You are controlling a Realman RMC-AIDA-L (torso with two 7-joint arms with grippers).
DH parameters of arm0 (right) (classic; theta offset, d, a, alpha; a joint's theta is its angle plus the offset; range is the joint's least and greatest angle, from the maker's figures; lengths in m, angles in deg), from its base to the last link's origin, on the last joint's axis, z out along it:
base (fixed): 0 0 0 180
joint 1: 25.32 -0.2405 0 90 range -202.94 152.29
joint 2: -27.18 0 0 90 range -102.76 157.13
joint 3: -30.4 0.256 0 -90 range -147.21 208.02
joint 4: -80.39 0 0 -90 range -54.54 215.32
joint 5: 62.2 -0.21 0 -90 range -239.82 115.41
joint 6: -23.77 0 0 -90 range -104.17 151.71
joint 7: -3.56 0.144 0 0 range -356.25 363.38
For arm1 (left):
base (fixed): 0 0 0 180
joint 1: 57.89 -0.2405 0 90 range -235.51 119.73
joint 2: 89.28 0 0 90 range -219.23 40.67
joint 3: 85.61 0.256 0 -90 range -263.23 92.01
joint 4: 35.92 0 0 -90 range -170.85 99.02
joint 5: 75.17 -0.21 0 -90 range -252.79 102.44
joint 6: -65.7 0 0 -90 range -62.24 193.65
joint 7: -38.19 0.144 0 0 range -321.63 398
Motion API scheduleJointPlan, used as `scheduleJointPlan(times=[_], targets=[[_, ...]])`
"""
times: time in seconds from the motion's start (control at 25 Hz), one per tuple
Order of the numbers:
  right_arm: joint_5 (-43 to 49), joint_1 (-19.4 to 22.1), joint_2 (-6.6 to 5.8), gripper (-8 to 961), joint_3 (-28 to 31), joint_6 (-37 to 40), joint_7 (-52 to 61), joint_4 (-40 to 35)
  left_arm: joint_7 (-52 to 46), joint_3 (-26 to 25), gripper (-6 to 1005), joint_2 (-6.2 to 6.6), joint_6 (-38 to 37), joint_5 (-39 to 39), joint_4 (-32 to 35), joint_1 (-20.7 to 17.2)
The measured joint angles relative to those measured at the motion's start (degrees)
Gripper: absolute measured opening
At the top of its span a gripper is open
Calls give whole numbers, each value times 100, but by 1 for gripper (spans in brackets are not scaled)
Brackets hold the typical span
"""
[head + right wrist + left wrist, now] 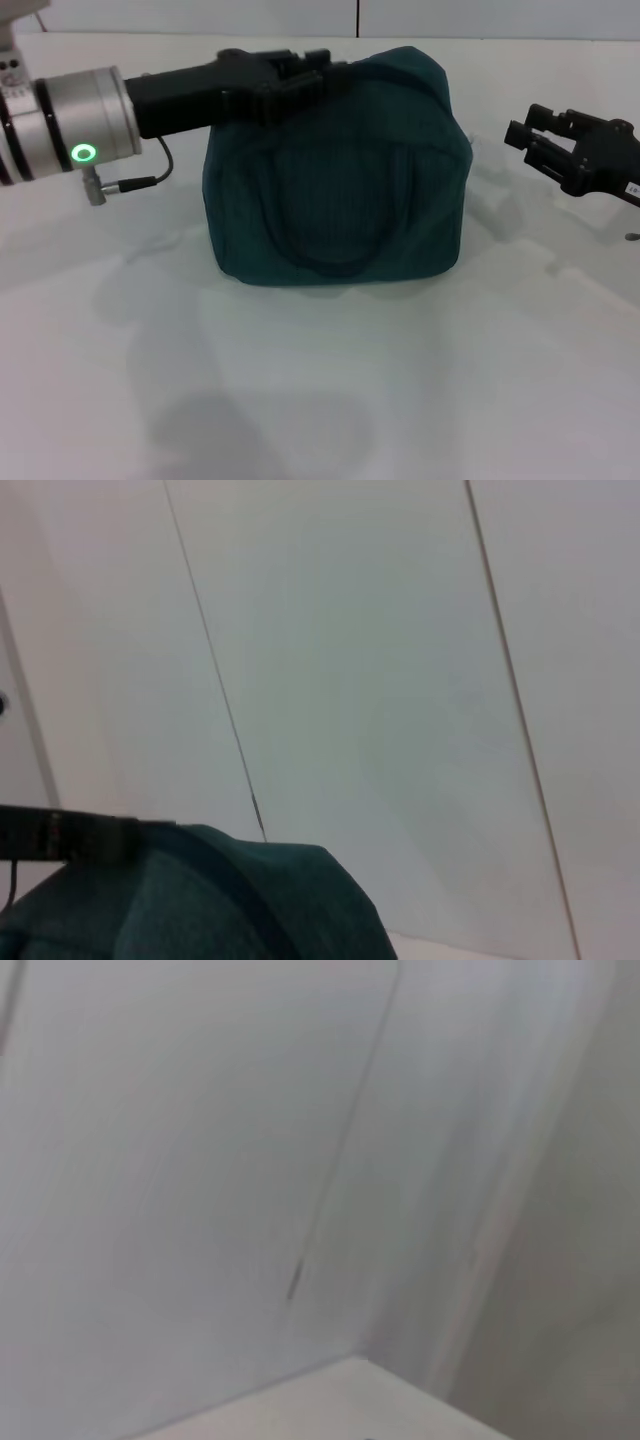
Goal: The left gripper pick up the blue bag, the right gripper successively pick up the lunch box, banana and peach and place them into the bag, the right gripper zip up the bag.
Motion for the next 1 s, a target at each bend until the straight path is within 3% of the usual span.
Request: scheduleJointPlan(times=[0.08, 0.28, 0.44, 0.52, 0.68, 0.8, 1.0], targets=[[32, 0, -14, 215, 33, -1, 1, -27, 136, -4, 300, 1, 16, 230, -124, -55], [24, 61, -7, 442, 277, 574, 7, -223, 765, 0, 505, 11, -293, 1088, -298, -351], [161, 43, -48, 540, 292, 1413, 320, -562, 1790, 42, 544, -8, -1011, 1736, -771, -518], [416, -36, -71, 572, 270, 1820, 535, -757, 2774, 52, 564, -13, -1572, 1851, -1271, -540], [946, -201, 19, 589, 268, 2226, 568, -893, 4517, 53, 603, -40, -2070, 1869, -2164, -552], [1042, -192, 164, 589, 284, 2249, 432, -962, 4923, 52, 612, -43, -2144, 1864, -2415, -614], [1050, -189, 190, 589, 260, 2266, 121, -921, 5011, 53, 609, -45, -2166, 1859, -2453, -725]])
